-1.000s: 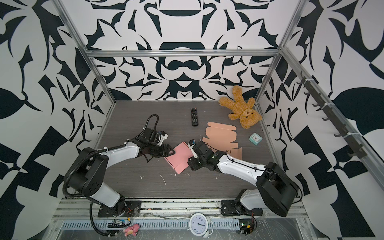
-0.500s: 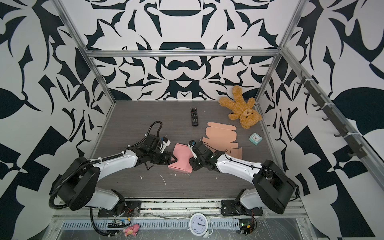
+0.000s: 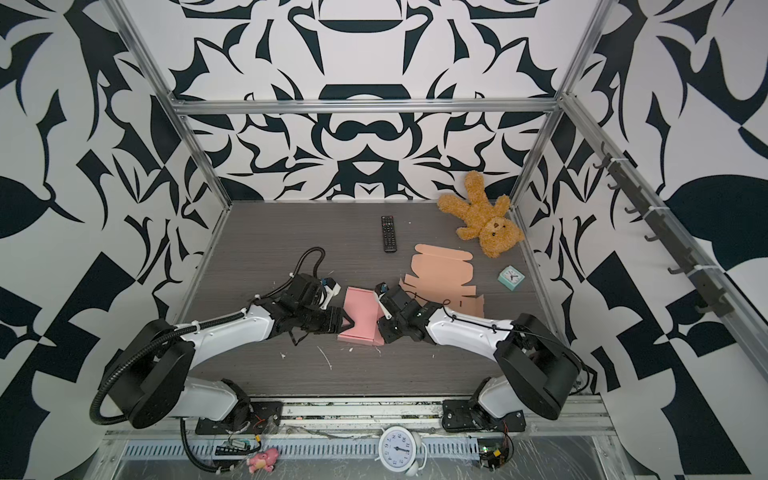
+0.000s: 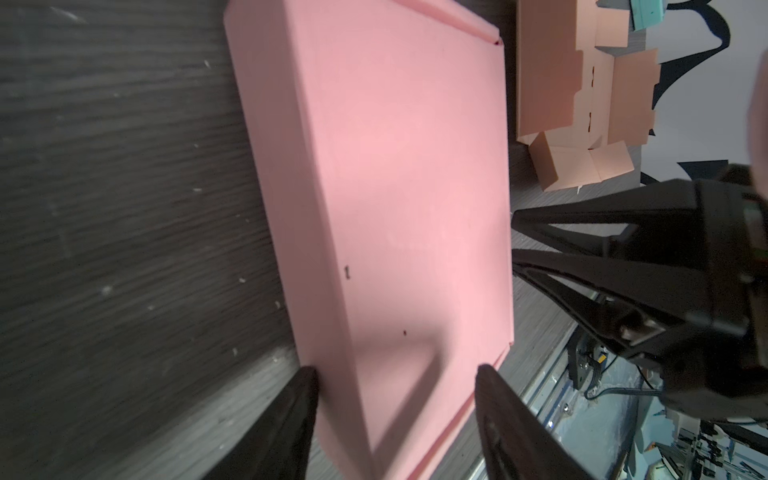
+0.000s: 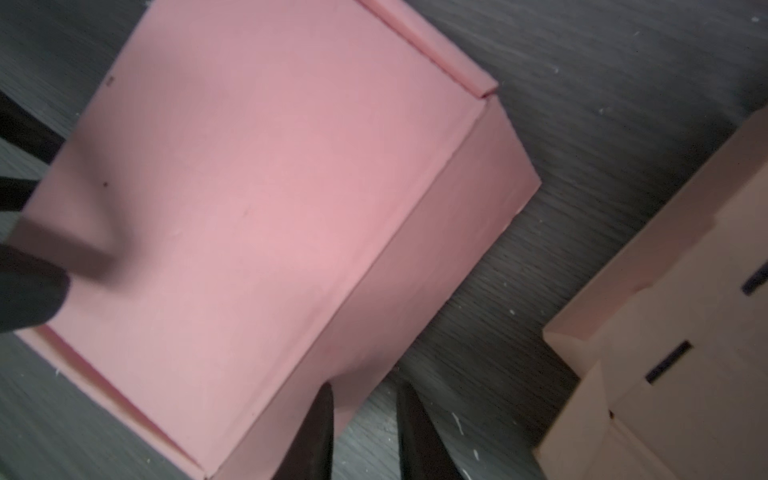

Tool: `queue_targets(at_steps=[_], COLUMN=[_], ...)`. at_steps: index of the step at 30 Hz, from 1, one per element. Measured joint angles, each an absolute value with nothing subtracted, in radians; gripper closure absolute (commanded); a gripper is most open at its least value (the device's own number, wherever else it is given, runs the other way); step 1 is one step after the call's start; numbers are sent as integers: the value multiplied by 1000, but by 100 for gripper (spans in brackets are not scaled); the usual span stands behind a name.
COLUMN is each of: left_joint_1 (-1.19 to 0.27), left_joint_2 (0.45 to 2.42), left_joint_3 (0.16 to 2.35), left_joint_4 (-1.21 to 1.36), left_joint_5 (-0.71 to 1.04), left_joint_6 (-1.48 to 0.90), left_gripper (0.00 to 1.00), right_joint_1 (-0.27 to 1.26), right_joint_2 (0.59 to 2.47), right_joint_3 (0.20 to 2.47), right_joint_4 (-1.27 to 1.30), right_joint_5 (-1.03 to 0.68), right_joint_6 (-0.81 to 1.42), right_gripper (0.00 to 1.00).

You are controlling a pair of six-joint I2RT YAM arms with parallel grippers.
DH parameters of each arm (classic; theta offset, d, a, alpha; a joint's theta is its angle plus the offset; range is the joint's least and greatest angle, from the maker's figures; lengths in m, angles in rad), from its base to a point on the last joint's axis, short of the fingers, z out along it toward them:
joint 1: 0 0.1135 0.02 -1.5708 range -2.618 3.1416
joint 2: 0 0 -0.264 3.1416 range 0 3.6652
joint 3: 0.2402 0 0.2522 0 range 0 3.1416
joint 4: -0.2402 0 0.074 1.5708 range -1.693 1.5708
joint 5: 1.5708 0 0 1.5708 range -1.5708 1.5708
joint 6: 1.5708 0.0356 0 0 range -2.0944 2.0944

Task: Fold the paper box

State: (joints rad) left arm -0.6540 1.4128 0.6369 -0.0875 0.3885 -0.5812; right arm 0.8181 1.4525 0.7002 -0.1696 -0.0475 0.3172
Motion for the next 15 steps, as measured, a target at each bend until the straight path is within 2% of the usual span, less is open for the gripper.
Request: queue_targets(at_steps=[15], left_joint_1=[-654], left_joint_2=[1346], left_joint_3=[558], left_joint_4=[-104], left_joint_5=[336], left_joint_6=[-592], left_gripper=[42], right_joint_1=[881], right_joint_2=[1515], right_joint_3=[756], right_joint_4=[-167], right_joint_5=[-43], right_joint_6=[327], right_gripper=[73])
